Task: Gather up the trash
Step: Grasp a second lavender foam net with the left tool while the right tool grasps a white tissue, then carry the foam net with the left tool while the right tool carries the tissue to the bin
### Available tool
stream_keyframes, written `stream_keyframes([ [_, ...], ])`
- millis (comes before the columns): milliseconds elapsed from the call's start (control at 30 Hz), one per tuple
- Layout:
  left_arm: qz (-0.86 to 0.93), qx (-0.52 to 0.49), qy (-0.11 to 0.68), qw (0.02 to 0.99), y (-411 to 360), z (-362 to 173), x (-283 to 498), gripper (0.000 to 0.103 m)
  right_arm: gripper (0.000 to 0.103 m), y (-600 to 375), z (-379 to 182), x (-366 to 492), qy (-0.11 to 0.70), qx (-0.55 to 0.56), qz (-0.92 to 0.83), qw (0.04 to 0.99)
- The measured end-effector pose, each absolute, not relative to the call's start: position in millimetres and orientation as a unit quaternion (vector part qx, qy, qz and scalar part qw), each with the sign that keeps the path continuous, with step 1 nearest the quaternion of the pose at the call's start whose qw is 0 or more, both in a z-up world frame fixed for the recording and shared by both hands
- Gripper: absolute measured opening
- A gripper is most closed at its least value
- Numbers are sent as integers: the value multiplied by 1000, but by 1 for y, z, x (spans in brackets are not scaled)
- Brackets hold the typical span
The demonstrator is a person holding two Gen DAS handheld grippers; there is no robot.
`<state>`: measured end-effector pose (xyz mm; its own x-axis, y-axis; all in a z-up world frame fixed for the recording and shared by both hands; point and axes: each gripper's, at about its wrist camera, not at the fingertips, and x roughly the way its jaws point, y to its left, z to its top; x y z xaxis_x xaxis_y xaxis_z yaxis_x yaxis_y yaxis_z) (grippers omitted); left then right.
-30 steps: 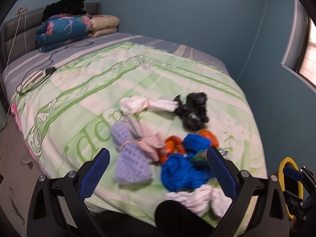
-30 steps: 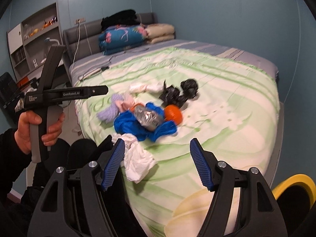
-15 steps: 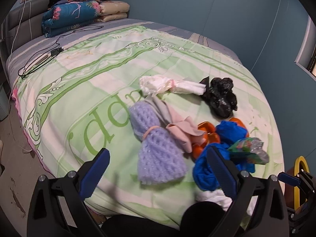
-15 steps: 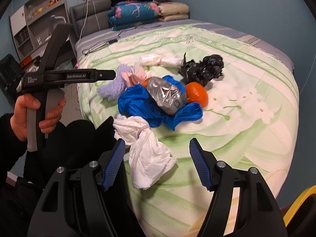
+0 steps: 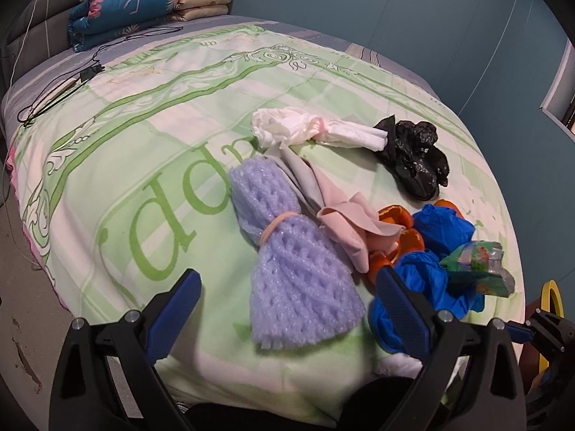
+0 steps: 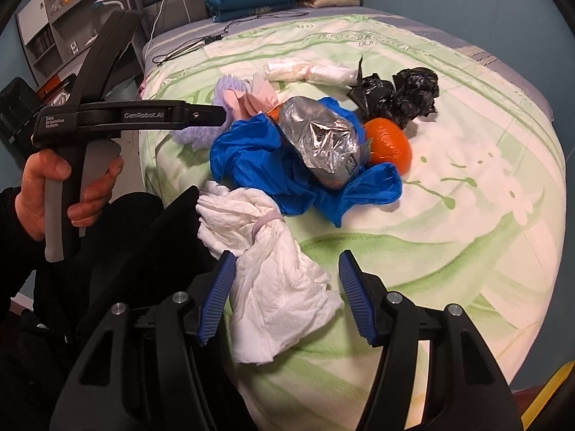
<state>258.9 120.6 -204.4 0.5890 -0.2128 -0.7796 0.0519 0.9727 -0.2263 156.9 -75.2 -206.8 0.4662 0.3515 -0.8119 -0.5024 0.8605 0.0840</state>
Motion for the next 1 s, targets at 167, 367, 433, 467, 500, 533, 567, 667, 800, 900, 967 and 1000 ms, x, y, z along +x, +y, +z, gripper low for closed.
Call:
stream_keyframes([
  [167,-78,-95,451,884,121,-208,265,77,47,-67,-211,163,460,-95,254,845],
  [367,-88,-87,453,883,119,-209,268,52,42,-60,-215,167,468,-104,252,841],
  [433,-90,-83,455,882,118,-210,267,48,40,-59,-215,168,469,-106,252,840],
  [467,-91,-81,456,881,117,-211,266,44,39,-58,-215,168,470,-105,251,839],
  [500,-92,-78,457,881,116,-211,265,40,36,-58,-215,168,472,-104,251,839],
  [533,-94,-74,457,882,115,-210,264,39,35,-57,-215,169,473,-103,251,838],
  [567,-95,-70,456,882,114,-210,263,36,32,-56,-215,169,474,-102,251,838],
  [667,-100,-64,452,884,113,-205,260,33,26,-55,-214,169,479,-99,255,834],
  [800,-103,-62,443,888,115,-195,255,32,21,-54,-211,168,474,-101,253,838],
  [900,-104,-66,434,893,118,-185,250,32,20,-57,-205,165,466,-97,251,843],
  [967,-105,-65,427,896,119,-179,247,32,19,-60,-201,162,461,-94,249,847],
  [1000,-105,-66,425,897,120,-177,245,32,19,-61,-198,161,458,-92,248,849],
])
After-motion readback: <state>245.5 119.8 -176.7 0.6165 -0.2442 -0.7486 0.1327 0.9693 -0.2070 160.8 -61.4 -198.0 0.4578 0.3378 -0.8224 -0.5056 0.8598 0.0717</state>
